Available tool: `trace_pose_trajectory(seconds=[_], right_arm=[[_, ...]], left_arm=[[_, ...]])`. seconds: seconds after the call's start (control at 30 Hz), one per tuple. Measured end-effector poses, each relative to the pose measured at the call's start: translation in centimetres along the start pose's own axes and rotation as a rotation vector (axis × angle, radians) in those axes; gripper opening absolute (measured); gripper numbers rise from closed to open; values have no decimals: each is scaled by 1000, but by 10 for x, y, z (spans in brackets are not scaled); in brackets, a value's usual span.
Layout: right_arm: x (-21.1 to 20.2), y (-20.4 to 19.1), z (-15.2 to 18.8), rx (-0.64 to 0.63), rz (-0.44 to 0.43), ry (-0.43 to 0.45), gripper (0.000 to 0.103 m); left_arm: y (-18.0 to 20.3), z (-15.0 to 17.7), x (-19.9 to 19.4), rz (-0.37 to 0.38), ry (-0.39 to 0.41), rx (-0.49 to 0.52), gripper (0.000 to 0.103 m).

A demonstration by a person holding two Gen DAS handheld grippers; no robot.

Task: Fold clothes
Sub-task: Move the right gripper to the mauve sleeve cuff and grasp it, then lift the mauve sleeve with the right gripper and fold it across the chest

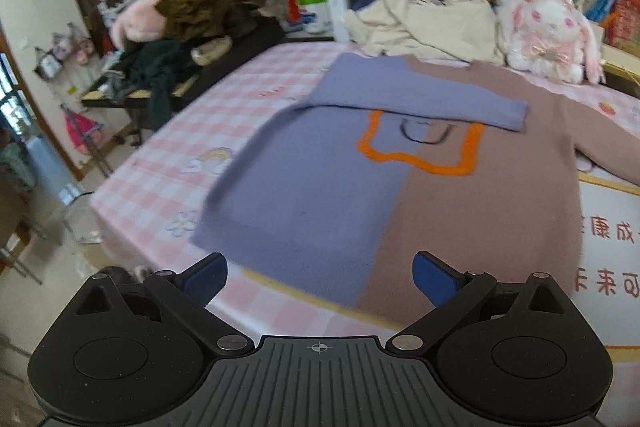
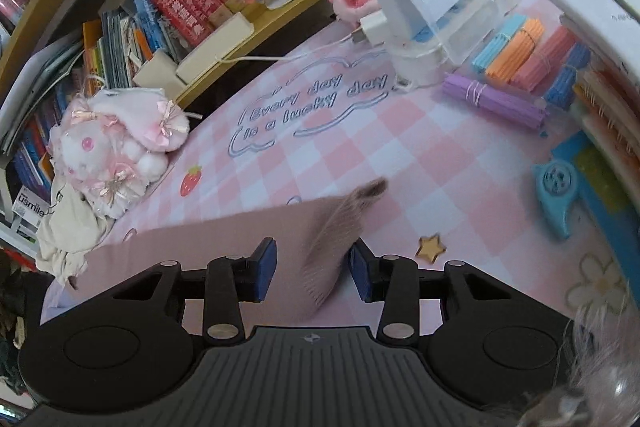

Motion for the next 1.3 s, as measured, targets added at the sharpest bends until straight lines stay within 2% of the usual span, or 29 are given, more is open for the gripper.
trace_pose_trajectory(seconds=[0.1, 0.27, 0.37, 0.4, 0.43, 0.53, 0.63, 0.77, 0.9, 1.1, 1.3], right_arm=[[1, 6, -8, -43, 33, 17, 38], [2, 4, -2, -40, 5, -23, 40], [5, -2, 5, -56, -27, -80, 29], [6, -4, 7, -70, -40, -103, 13], [9, -3, 7, -65, -56, -112, 9], [9, -1, 1, -49, -66, -122, 8], [-9, -24, -14, -93, -118, -93, 8], [-22, -72, -26, -160, -199, -79, 8], [-29, -137, -27, -211, -274, -78, 8], [-35, -248, -21, -300, -369, -72, 8], [-34, -384, 13, -502, -433, -21, 8]], left_arm=[[-1, 0, -1, 0, -4, 1, 100], [-1, 1, -3, 0, -11, 2, 100], [-2, 1, -4, 0, -15, 2, 100], [0, 0, -5, 4, -11, 12, 100], [4, -1, -5, 13, 2, 30, 100], [14, -1, -3, 52, 17, 62, 100], [14, -1, 3, 65, 0, 55, 100], [14, 4, 9, 109, 11, 26, 100], [15, 2, 17, 175, 36, 58, 100], [11, -24, 36, 268, 113, 163, 100], [1, -47, 44, 337, 213, 289, 101]])
Point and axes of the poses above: each gripper's, at about its wrist camera, not at the fingertips, and x roughly the way its jaws point, y to its right, z to its underside, the point moved 10 cm from there along x, roughly the way its jaws point
